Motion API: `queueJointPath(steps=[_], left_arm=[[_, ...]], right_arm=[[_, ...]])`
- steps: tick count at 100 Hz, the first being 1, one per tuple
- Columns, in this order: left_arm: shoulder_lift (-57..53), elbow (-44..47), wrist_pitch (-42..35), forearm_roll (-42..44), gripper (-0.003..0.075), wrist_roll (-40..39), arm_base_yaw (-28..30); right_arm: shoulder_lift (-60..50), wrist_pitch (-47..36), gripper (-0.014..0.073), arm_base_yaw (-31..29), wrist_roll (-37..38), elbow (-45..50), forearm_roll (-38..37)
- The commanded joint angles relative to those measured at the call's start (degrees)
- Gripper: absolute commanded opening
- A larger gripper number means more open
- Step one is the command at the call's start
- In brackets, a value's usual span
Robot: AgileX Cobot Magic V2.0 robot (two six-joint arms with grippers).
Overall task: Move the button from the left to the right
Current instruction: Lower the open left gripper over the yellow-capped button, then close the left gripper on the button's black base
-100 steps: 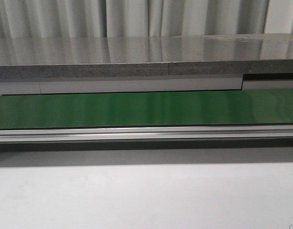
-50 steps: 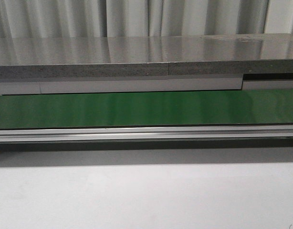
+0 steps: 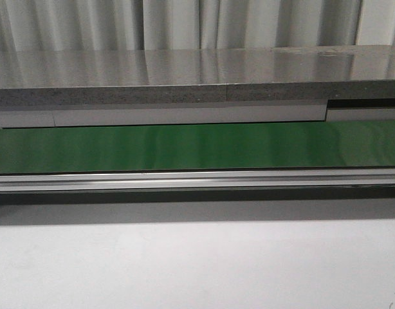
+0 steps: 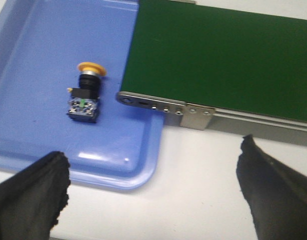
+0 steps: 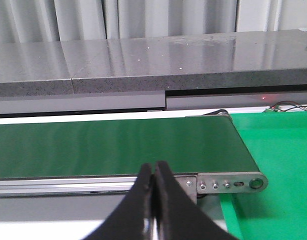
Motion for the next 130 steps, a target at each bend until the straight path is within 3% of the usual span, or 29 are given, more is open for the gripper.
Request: queueJointPath(steps=[1, 27, 67, 130], left_arm=[[3.8, -4.2, -4.0, 0.5, 0.0638, -0.8, 3.3], [18.7, -13.4, -4.2, 0.5, 0.0638, -0.3, 9.2], [39.7, -27.2, -1.4, 2.5, 0.0638, 1.5, 12.4], [52.7, -32.3, 0.5, 6.8, 0.0638, 1.5, 12.7]], right_arm=[[-1.1, -5.1, -0.0068, 0.0, -0.3, -0.8, -0.5], [-1.1, -5.1, -0.0068, 0.0, -0.3, -0.8, -0.5], [-1.1, -5.1, -0.0068, 0.0, -0.3, -0.8, -0.5], [-1.1, -5.1, -0.0068, 0.0, -0.3, -0.8, -0.5]])
